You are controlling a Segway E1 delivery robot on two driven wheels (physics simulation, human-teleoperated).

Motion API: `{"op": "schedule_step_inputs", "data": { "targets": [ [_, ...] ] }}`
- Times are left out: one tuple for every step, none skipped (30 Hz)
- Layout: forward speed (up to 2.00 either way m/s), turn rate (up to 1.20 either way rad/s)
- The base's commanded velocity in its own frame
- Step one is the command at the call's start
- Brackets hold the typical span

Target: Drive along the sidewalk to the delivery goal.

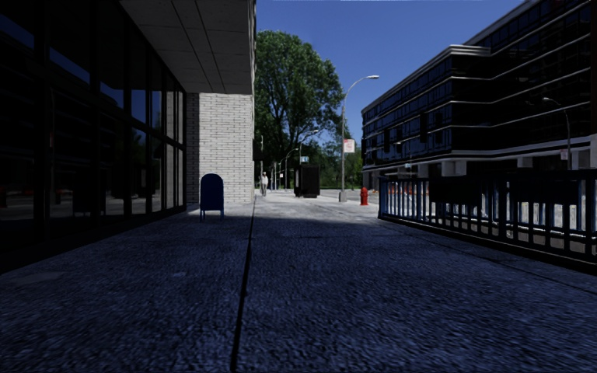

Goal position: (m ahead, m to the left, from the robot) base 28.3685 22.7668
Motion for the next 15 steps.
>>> {"op": "schedule_step_inputs", "data": {
  "targets": [
    [2.0,0.0],
    [2.0,0.0],
    [2.0,0.0],
    [2.0,0.0],
    [2.0,0.0],
    [2.0,0.0],
    [2.0,0.0],
    [2.0,0.0],
    [2.0,0.0],
    [2.0,0.0],
    [2.0,0.0],
    [2.0,0.0],
    [2.0,0.0],
    [2.0,0.0],
    [2.0,0.0]
  ]
}}
